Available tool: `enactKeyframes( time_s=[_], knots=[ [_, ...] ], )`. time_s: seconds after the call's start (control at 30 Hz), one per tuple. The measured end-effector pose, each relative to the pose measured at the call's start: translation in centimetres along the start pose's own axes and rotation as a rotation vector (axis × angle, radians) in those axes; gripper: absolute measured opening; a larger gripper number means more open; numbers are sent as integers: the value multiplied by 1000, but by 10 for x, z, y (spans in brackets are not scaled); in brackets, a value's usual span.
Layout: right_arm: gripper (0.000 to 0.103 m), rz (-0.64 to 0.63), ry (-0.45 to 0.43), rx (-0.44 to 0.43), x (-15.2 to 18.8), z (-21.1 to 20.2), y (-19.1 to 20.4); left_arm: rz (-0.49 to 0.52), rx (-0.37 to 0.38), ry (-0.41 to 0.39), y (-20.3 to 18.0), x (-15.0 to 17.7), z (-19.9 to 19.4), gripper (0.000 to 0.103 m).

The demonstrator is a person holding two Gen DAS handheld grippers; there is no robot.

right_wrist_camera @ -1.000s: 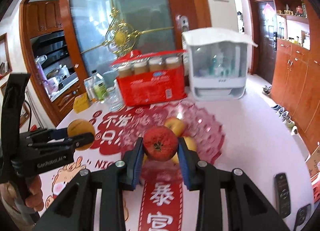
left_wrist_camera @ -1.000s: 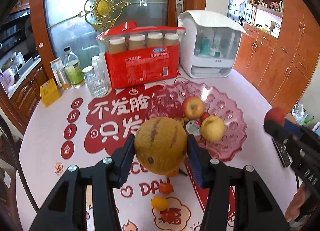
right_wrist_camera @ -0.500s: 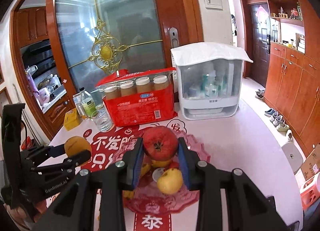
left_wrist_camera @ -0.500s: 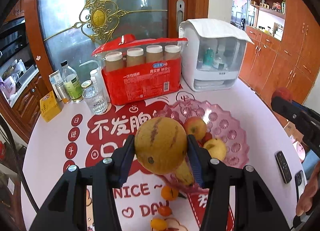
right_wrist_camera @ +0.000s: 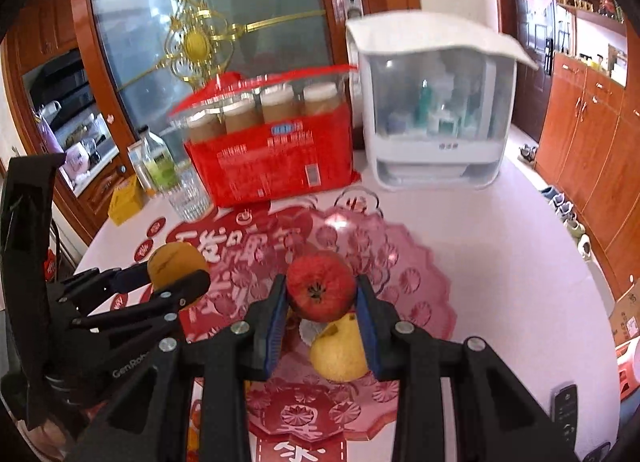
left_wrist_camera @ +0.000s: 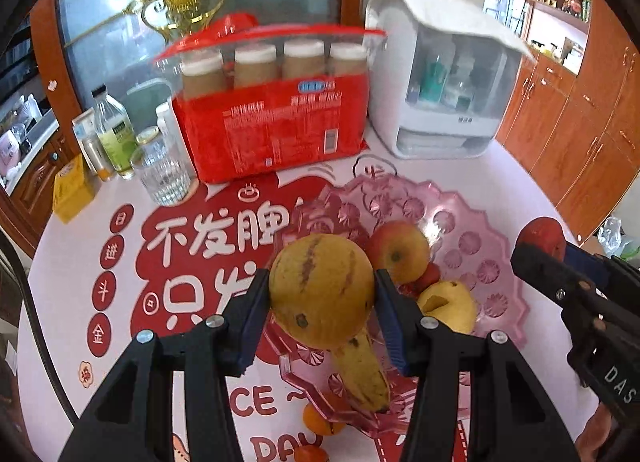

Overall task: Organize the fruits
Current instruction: 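Carry the melon and red apple over the pink bowl with both grippers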

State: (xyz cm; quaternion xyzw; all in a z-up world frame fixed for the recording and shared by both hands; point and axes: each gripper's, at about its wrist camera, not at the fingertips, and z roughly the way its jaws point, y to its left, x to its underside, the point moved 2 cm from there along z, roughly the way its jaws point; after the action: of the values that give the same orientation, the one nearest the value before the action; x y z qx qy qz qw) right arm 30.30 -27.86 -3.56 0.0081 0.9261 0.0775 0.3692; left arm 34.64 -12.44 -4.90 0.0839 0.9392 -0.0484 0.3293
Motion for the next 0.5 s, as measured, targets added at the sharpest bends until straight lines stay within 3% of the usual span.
enactKeyframes(
  time_s=[0.5],
  knots=[
    [33,-9,127,-35,19,52,3,-1,23,86,1,16,52,49]
  ],
)
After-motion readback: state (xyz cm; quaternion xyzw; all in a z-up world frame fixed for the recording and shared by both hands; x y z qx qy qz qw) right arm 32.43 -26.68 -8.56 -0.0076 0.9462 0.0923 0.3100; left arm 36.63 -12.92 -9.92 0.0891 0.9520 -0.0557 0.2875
